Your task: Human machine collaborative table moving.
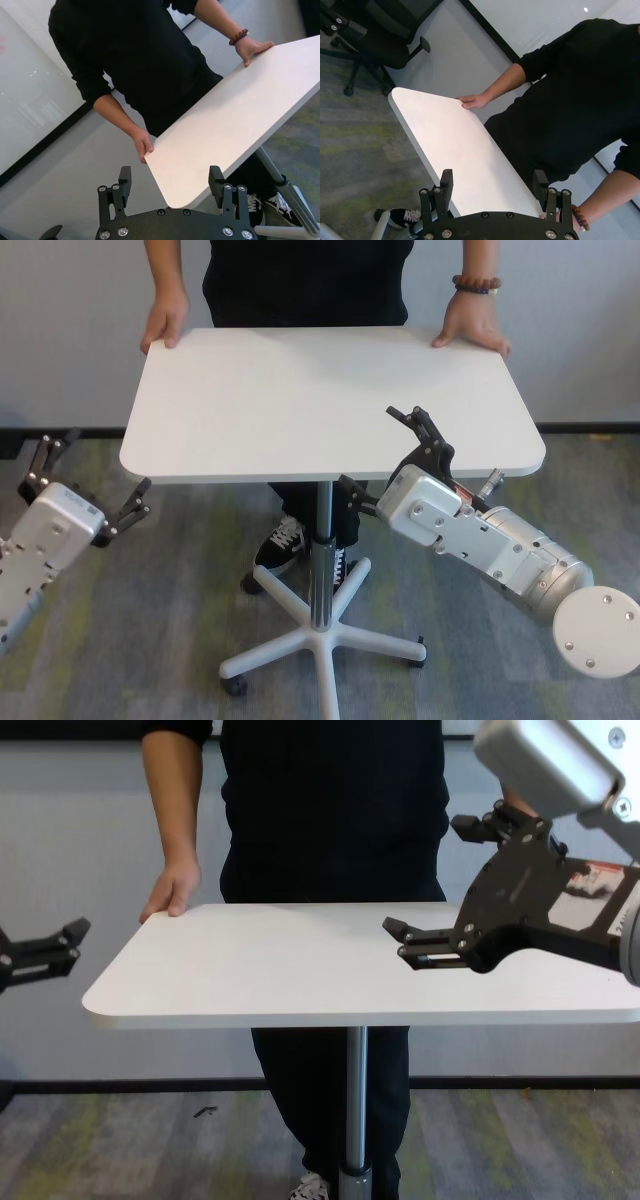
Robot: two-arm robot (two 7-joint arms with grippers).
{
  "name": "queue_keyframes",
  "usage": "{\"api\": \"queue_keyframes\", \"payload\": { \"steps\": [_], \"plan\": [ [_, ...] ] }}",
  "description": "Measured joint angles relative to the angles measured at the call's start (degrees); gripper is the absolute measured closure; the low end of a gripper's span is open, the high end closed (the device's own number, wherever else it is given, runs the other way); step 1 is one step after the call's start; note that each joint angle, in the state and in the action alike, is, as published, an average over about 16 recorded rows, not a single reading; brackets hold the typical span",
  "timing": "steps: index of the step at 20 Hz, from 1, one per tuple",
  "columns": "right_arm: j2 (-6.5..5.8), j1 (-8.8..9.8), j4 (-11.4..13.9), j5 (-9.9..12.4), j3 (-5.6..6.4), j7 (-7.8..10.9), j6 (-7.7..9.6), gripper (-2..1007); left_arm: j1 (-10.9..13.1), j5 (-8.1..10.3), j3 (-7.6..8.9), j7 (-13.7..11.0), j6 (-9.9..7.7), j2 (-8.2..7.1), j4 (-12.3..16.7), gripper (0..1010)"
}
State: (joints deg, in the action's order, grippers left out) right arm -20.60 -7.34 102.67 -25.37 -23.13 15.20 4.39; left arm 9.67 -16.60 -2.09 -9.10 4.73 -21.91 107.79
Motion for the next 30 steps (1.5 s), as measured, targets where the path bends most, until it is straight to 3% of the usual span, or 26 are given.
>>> {"api": "queue_keyframes", "payload": {
  "steps": [30],
  "plan": [
    [0.41, 0.35, -0.20, -0.51, -0.23, -0.18, 0.18, 5, 0.64, -0.54, 0.25, 0.34, 0.19, 0.28, -1.14, 10]
  ]
}}
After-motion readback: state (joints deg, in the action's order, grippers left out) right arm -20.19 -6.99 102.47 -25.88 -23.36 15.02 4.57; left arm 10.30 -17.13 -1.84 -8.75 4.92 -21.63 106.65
